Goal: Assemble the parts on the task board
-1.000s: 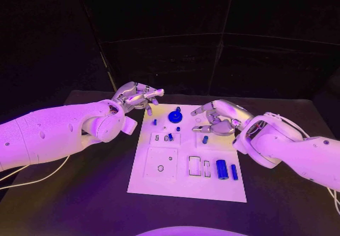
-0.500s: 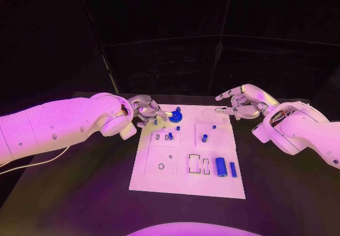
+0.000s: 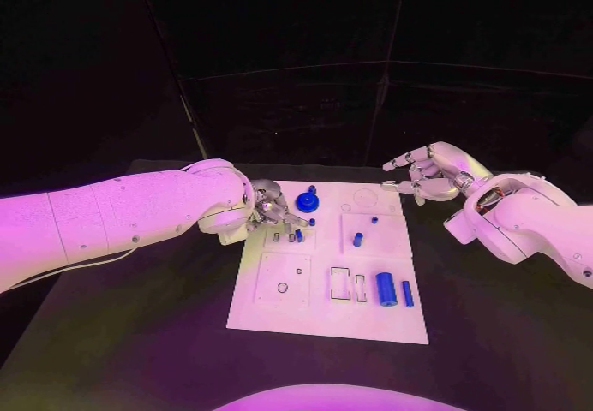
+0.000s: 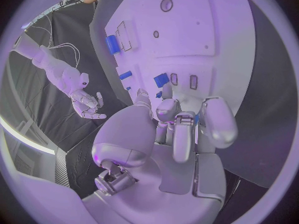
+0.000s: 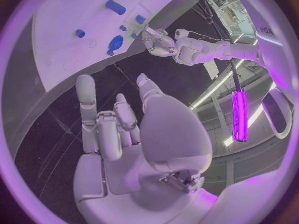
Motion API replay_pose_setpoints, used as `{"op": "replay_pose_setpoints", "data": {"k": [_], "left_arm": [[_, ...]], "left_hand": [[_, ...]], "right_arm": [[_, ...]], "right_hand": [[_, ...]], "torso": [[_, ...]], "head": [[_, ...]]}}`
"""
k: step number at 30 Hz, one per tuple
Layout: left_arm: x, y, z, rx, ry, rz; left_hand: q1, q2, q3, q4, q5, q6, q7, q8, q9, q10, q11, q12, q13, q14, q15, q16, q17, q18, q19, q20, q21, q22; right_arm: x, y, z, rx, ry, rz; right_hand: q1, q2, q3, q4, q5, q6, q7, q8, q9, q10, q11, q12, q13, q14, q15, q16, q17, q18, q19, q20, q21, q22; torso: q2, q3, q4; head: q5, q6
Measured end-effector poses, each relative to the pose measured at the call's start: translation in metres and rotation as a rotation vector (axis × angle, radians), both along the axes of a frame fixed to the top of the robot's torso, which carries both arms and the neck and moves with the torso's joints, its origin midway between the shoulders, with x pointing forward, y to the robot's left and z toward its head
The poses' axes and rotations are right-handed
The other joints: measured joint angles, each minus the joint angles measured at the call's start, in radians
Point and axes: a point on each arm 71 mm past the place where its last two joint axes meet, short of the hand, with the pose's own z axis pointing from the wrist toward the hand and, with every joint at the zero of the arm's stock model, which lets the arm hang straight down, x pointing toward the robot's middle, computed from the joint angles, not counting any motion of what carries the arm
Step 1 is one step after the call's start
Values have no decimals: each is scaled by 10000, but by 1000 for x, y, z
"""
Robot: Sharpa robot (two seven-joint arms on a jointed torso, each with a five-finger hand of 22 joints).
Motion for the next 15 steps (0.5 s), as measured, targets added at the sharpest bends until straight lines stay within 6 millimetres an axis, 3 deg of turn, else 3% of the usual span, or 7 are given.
{"op": "replay_pose_setpoints", "data": {"k": [7, 15], "left_arm": [[3, -7, -1, 568, 34, -133], [5, -13, -2, 955, 71, -250]], "left_hand": [[0, 0, -148, 148, 0, -160, -89, 394, 378, 61, -44, 100, 149, 0, -72, 0, 0, 1, 29, -29, 52, 124], [0, 0, -180, 180, 0, -233, -88, 478, 518, 61, -44, 172, 189, 1, -72, 0, -1, 1, 29, -29, 52, 166]], "right_arm": [[2, -1, 0, 21, 50, -84], [3, 0, 0, 34, 81, -96]], "right_hand": [[0, 0, 0, 0, 0, 0, 0, 34, -1, 0, 0, 0, 0, 0, 0, 0, 0, 0, 0, 0, -38, -14], [-1, 0, 0, 0, 59, 0, 0, 33, -2, 1, 0, 0, -15, 0, 0, 0, 0, 1, -36, -36, -38, -34]], "torso": [[13, -8, 1], [15, -15, 2]], "head": [[1, -65], [-12, -108]]}}
